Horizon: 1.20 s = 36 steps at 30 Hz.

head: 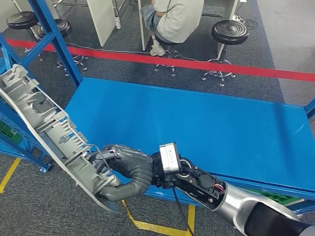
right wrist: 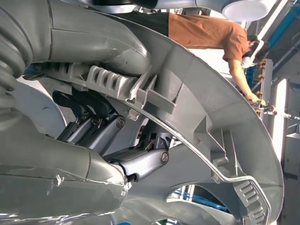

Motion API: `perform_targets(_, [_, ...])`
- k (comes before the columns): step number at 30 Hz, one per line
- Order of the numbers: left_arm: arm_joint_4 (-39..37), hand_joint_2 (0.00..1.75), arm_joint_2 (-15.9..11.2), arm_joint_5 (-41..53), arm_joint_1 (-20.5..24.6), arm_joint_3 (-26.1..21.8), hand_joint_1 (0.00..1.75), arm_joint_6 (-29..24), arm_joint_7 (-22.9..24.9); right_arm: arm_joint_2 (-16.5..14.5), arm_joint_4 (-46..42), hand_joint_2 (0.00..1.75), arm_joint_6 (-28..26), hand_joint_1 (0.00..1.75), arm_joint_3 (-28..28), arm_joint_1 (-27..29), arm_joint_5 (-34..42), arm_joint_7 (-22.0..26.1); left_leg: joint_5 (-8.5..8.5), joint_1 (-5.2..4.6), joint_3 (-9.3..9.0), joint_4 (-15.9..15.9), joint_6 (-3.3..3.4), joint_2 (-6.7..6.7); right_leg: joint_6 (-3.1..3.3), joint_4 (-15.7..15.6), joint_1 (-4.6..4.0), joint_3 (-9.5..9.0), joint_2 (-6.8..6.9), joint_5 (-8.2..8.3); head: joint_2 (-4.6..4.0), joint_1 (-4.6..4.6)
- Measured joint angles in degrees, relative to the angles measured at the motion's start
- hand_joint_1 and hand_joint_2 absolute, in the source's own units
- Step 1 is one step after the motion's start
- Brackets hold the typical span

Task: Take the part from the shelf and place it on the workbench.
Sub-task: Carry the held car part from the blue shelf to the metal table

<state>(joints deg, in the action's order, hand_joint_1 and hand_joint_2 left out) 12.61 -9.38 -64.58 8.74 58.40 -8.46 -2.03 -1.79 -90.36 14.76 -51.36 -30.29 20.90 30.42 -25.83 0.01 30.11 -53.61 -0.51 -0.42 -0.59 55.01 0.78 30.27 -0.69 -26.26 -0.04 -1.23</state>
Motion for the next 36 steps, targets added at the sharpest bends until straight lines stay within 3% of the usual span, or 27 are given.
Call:
perform_targets(19, [0.0, 1.75, 0.0, -0.5, 0.0, 0.0, 0.00, -0.3, -0.5, 0.0, 0.0, 1.75, 0.9, 1.75, 0.2, 0.0, -0.1, 0.2, -0.06, -0.10, 0.03, -0.1, 0.08, -0.01, -0.02, 0.0, 0.17, -0.02, 0.00, 0.01, 0.00, 0.01])
perform_targets(25, [0.0, 1.75, 0.0, -0.5, 0.1, 0.0, 0.00, -0.3, -0.5, 0.0, 0.0, 1.75, 0.9, 1.75, 0.2, 0.0, -0.1, 0.2, -0.33, -0.14, 0.30, -0.7, 0.51, -0.01, -0.30, -0.1, 0.21, -0.02, 0.00, 0.03, 0.00, 0.01])
perform_targets(30, [0.0, 1.75, 0.0, -0.5, 0.1, 0.0, 0.00, -0.3, -0.5, 0.0, 0.0, 1.75, 0.9, 1.75, 0.2, -0.1, -0.1, 0.2, -0.10, 0.23, 0.21, -0.2, 1.33, -0.07, -1.06, 0.1, 0.11, 0.12, 0.15, -0.29, 0.00, 0.03])
perform_targets(32, [0.0, 1.75, 0.1, -0.5, 0.1, 0.0, 0.00, -0.3, -0.5, 0.0, 0.0, 1.75, 1.0, 1.75, 0.2, -0.1, -0.1, 0.4, 0.20, 0.68, -0.19, 0.5, 1.74, -0.19, -1.30, 4.2, -0.01, 1.98, 0.26, -2.70, 0.00, -0.27])
perform_targets(34, [0.0, 1.75, 0.1, -0.6, 0.1, 0.0, 0.00, -0.3, -0.5, 0.0, 0.0, 1.75, 1.0, 1.75, 0.3, 0.0, -0.3, 0.5, 0.17, 0.71, -0.25, 0.5, 1.85, -0.52, -1.43, 12.4, 0.02, 5.84, 0.30, -6.29, 0.00, -0.72])
perform_targets(35, [0.0, 1.75, 0.1, -0.6, 0.0, 0.0, 0.00, -0.3, -0.5, 0.0, 0.0, 1.75, 1.0, 1.75, 0.3, 0.2, -0.4, 0.6, 0.13, 0.73, -0.30, 0.5, 1.84, -0.81, -1.50, 15.9, 0.06, 7.62, 0.31, -7.28, 0.00, -0.86])
perform_targets(36, [0.0, 1.75, 0.1, -0.6, 0.0, 0.0, 0.00, -0.3, -0.5, 0.0, 0.0, 1.75, 1.1, 1.75, 0.3, 0.3, -0.5, 0.6, 0.05, 0.76, -0.39, 0.5, 1.78, -1.23, -1.54, 17.2, 0.12, 8.49, 0.30, -7.05, 0.00, -0.96])
